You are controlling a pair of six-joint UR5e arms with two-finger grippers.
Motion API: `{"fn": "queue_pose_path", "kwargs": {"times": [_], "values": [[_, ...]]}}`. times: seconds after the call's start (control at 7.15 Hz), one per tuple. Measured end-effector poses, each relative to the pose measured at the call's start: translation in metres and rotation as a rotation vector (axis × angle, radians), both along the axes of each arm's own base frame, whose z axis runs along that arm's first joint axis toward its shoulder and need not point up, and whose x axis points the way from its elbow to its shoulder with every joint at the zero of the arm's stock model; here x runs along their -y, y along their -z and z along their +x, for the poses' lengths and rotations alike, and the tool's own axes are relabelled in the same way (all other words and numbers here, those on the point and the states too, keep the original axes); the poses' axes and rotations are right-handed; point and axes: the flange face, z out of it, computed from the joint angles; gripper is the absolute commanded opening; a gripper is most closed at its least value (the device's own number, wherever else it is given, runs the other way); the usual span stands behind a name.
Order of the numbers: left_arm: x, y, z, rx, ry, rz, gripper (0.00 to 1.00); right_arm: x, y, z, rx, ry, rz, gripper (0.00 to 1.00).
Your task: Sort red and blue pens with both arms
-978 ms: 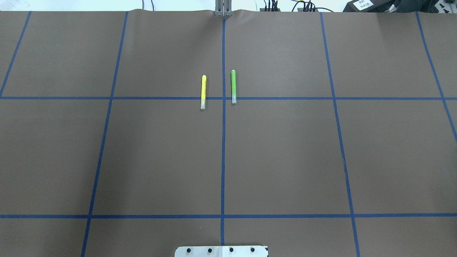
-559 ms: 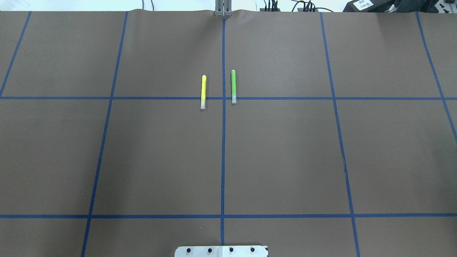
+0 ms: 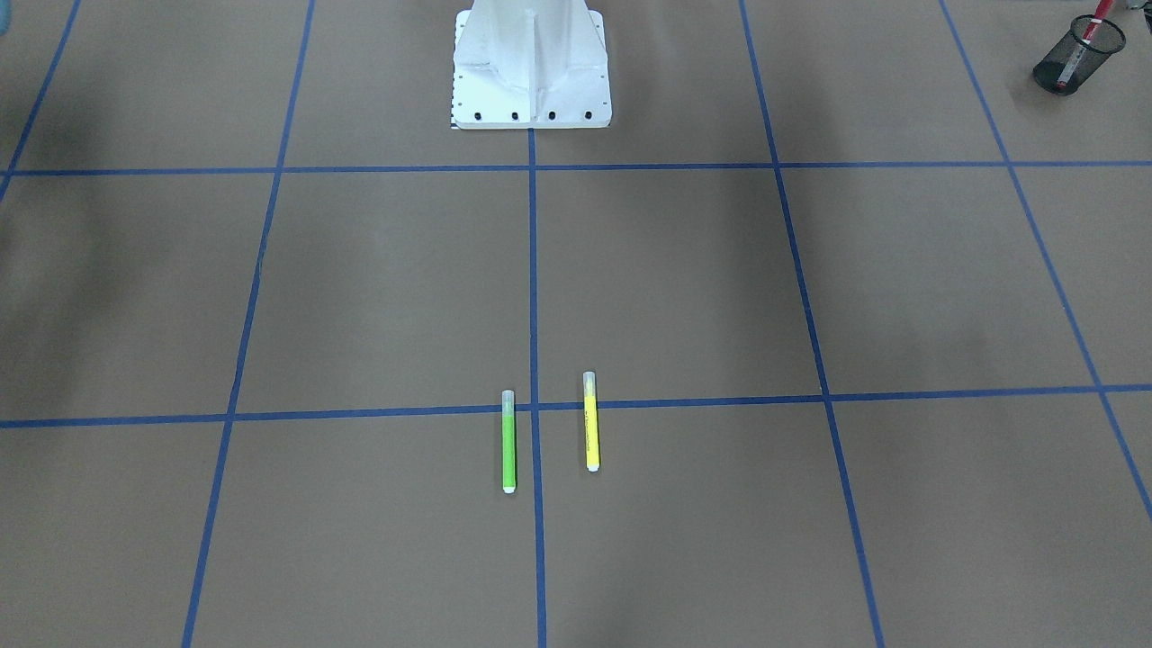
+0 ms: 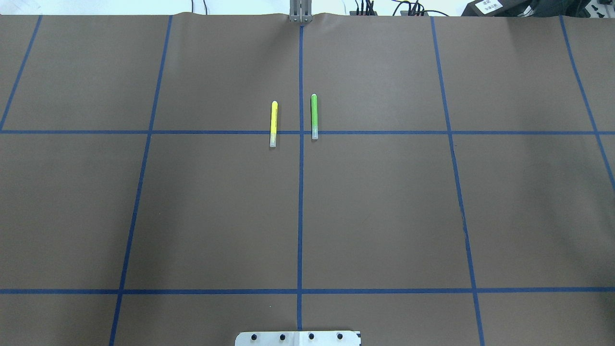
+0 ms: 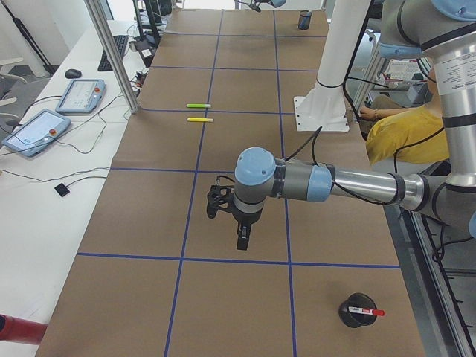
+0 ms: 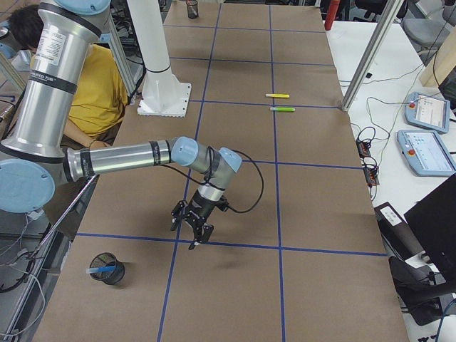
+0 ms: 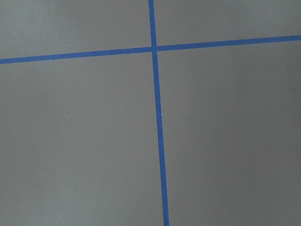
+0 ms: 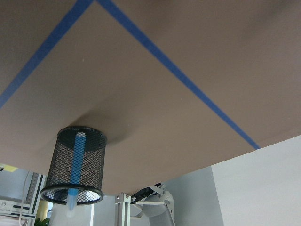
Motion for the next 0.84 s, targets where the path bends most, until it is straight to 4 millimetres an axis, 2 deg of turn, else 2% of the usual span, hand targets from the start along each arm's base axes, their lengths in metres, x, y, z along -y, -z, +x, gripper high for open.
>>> {"fn": "queue_pose_path", "kwargs": {"times": [0.28, 0.42, 0.7, 0.84], "values": [[0.0, -0.001, 0.0, -0.002, 0.0, -0.002, 1.0, 0.059, 0.046, -0.021, 0.051, -0.036, 0.083, 1.0], [0.0, -0.001, 0.0, -0.002, 0.0, -0.004, 1.0, 0.09, 0.071, -0.023, 0.097, -0.078, 0.125, 1.0], [0.0, -0.006, 0.0, -0.003, -0.001, -0.012, 1.0, 0.139, 0.111, -0.009, 0.191, -0.219, 0.164, 1.0], [-0.001, -0.01, 0.0, -0.004, -0.002, -0.019, 1.0, 0.153, 0.126, 0.005, 0.226, -0.335, 0.167, 1.0]]}}
